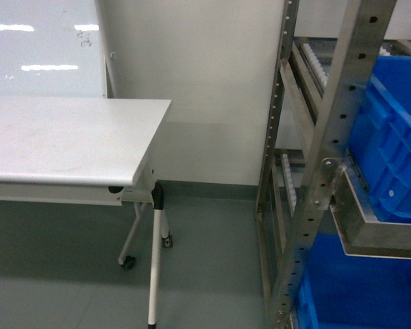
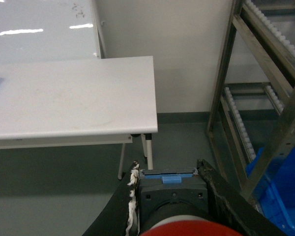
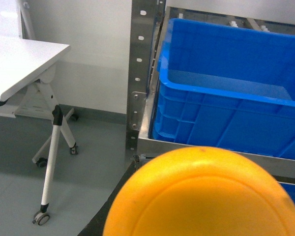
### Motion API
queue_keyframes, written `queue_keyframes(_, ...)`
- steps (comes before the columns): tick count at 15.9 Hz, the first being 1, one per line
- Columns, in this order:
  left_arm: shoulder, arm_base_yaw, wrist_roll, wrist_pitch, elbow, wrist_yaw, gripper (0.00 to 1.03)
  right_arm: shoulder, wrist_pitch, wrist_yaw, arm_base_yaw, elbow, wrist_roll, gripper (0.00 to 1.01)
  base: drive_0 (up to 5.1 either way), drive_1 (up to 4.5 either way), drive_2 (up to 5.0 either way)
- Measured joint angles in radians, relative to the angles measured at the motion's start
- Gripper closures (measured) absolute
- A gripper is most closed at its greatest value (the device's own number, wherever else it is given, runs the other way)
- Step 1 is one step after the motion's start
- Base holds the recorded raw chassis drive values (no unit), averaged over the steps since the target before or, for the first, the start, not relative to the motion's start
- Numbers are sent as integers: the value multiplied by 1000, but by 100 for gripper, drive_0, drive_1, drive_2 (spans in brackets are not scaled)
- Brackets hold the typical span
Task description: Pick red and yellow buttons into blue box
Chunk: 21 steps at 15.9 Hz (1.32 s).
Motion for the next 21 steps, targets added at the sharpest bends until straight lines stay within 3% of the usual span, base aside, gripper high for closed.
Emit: queue_keyframes(21, 1, 0, 0, 2, 0, 0, 76, 0, 0, 0, -1, 0, 0, 75, 498, -198, -279)
